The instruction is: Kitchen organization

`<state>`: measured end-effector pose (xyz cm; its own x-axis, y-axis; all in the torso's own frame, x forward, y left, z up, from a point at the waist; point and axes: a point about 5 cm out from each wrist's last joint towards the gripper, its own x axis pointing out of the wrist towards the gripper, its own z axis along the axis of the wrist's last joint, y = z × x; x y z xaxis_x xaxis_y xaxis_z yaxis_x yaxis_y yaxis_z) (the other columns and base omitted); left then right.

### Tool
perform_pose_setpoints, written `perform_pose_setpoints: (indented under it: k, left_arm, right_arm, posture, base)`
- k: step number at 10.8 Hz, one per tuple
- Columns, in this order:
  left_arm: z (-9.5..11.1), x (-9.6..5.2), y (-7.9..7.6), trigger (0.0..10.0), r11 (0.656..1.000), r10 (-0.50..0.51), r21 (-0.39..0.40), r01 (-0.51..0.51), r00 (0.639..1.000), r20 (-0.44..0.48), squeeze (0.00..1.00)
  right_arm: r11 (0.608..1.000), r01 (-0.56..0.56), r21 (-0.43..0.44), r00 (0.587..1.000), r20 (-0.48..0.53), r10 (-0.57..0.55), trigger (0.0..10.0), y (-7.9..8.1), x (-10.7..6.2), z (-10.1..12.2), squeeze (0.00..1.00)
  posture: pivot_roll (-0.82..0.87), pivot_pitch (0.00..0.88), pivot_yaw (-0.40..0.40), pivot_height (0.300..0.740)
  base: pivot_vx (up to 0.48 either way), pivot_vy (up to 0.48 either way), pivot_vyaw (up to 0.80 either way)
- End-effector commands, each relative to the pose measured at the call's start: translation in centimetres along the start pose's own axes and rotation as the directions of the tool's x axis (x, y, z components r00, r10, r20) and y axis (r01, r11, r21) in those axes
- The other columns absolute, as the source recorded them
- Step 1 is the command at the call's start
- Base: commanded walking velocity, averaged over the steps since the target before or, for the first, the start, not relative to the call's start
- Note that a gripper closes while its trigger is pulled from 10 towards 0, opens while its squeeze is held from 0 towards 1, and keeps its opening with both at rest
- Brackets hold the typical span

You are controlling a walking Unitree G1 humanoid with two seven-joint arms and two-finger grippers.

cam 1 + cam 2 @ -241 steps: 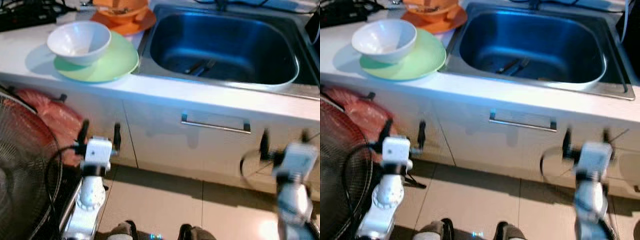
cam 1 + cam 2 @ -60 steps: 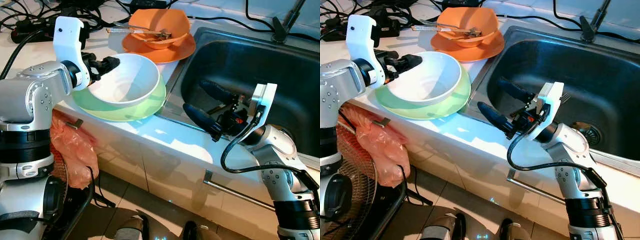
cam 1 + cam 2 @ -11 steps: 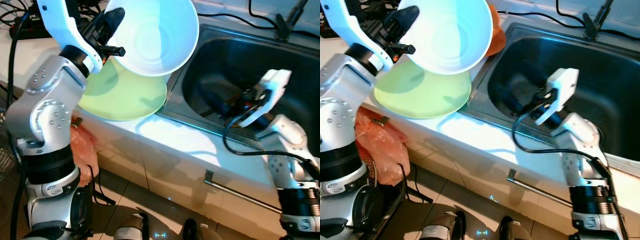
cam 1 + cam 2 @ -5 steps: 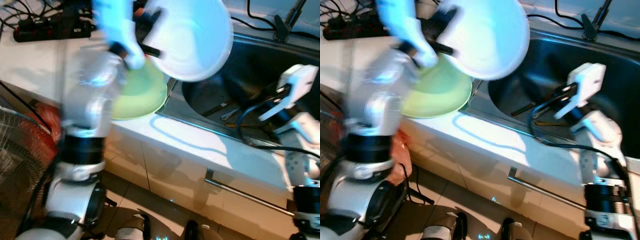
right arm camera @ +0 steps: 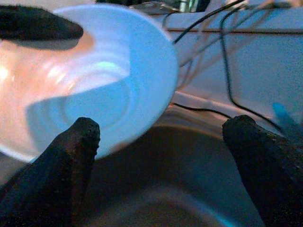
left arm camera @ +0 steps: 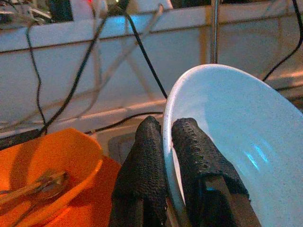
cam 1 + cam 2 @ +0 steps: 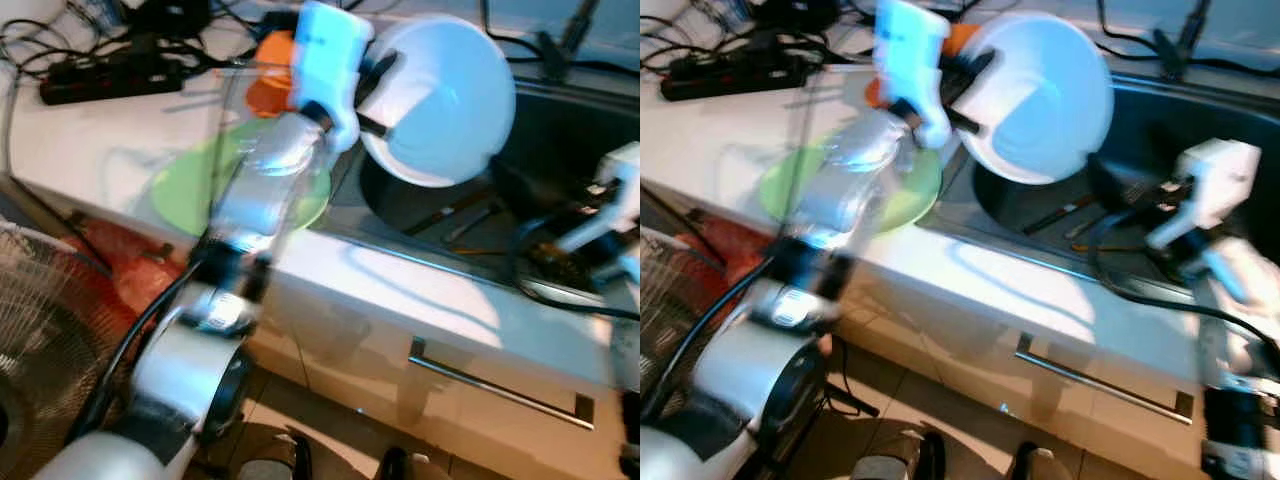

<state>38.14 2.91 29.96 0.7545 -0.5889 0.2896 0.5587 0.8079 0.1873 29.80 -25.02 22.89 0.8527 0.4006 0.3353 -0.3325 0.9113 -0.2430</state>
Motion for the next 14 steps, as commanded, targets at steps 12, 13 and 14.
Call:
perform_pose_setpoints:
  k: [12, 13, 14]
  left_arm:
    - [-7.8, 1.1, -7.8, 10.0, 0.98, -0.121, 0.124, 0.156, 0.96, -0.254, 0.0]
    - [-8.2, 0.9, -7.6, 10.0, 0.983, -0.104, 0.123, 0.14, 0.959, -0.265, 0.0]
    - [-8.4, 0.7, -7.4, 10.0, 0.983, -0.092, 0.127, 0.131, 0.957, -0.274, 0.3]
  right_arm:
    - [0.997, -0.074, -0.012, 0.993, -0.095, 0.073, 10.0, 1.1, -1.4, -0.8, 0.0]
    - [0.995, -0.099, -0.005, 0.99, -0.1, 0.098, 10.0, 1.4, -1.5, -0.8, 0.0]
    - [0.994, -0.107, -0.003, 0.989, -0.104, 0.106, 10.0, 1.5, -1.5, -0.9, 0.0]
  posture:
    - [-0.01, 0.195, 0.105, 0.74]
    - [-0.01, 0.199, 0.102, 0.74]
    - [-0.01, 0.199, 0.102, 0.74]
  base:
    - [0.0, 0.0, 0.0]
    - [0.0, 0.0, 0.0]
    - [0.0, 0.0, 0.0]
